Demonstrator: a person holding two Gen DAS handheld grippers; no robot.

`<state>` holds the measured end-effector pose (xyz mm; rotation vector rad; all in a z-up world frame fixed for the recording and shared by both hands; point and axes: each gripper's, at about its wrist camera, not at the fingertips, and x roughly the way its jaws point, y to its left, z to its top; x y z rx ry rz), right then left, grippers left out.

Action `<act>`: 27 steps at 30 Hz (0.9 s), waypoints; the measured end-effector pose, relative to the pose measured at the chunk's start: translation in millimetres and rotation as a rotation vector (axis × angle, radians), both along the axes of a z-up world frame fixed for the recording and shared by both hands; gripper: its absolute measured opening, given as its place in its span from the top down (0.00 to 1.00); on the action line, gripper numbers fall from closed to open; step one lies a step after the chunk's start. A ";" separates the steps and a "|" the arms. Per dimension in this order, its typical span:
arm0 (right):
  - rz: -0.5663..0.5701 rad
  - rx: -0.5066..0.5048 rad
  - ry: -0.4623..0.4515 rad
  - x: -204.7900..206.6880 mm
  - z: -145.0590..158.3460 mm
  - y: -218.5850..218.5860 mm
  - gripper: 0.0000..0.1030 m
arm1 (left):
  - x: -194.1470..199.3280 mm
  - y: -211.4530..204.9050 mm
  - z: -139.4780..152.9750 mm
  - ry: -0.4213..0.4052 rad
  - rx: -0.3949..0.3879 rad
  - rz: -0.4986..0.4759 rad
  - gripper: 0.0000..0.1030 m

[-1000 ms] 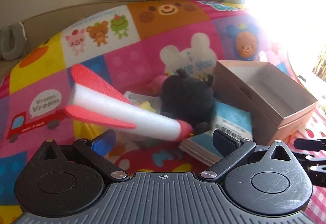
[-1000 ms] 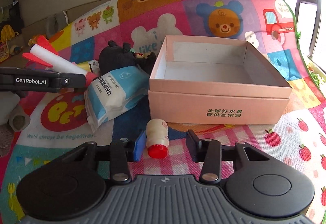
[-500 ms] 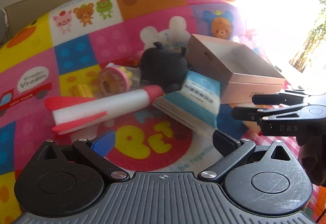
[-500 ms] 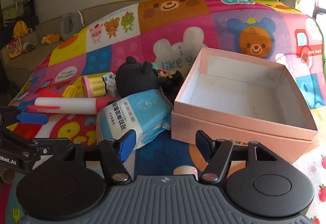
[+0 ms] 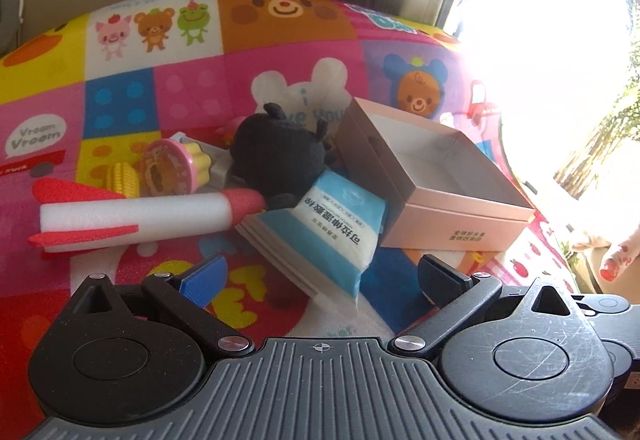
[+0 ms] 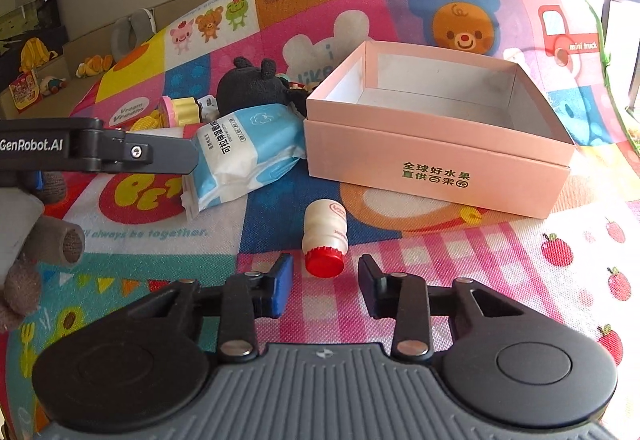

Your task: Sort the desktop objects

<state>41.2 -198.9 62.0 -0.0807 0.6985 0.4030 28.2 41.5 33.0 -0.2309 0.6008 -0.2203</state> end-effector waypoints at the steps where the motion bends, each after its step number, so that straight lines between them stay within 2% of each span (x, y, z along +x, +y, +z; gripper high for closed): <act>1: -0.001 0.001 -0.007 1.3 0.6 0.8 0.76 | -2.2 -1.7 -1.0 -0.002 0.033 0.004 0.00; 2: -0.002 0.000 -0.014 2.3 1.7 1.8 0.80 | -2.9 -4.5 -2.0 0.005 0.070 -0.012 0.00; 4: -0.012 -0.001 -0.031 0.5 5.9 1.4 0.79 | -1.4 -12.1 -3.8 0.028 0.151 -0.027 0.00; 6: -0.021 0.001 -0.056 -4.8 13.8 -1.7 0.79 | 3.0 -17.3 -5.3 0.041 0.194 -0.039 0.00; 10: -0.029 -0.016 -0.077 -14.9 31.2 -10.8 0.79 | 15.8 -29.4 -6.3 -0.014 0.266 -0.084 0.00; 13: -0.043 -0.040 -0.050 -17.2 38.9 -17.1 0.79 | 27.9 -43.3 -4.3 -0.073 0.339 -0.123 0.00; 16: -0.048 -0.045 0.000 -17.5 39.4 -22.1 0.79 | 40.6 -54.8 -4.1 -0.099 0.382 -0.175 0.00; 20: -0.060 -0.065 0.017 -20.7 33.9 -23.5 0.79 | 54.5 -58.4 -10.6 -0.064 0.385 -0.176 0.00; 21: -0.066 -0.066 0.024 -21.3 31.5 -23.8 0.79 | 54.0 -58.0 -11.0 -0.062 0.381 -0.173 0.06; 22: -0.071 -0.066 0.027 -21.8 30.0 -24.1 0.79 | 51.6 -58.0 -10.5 -0.064 0.382 -0.168 0.22; 24: -0.076 -0.069 0.027 -23.9 27.4 -24.7 0.79 | 44.8 -57.8 -9.0 -0.074 0.407 -0.148 0.29; 27: -0.075 -0.070 0.034 -25.6 24.4 -24.9 0.79 | 32.6 -52.9 -6.2 -0.065 0.389 -0.143 0.36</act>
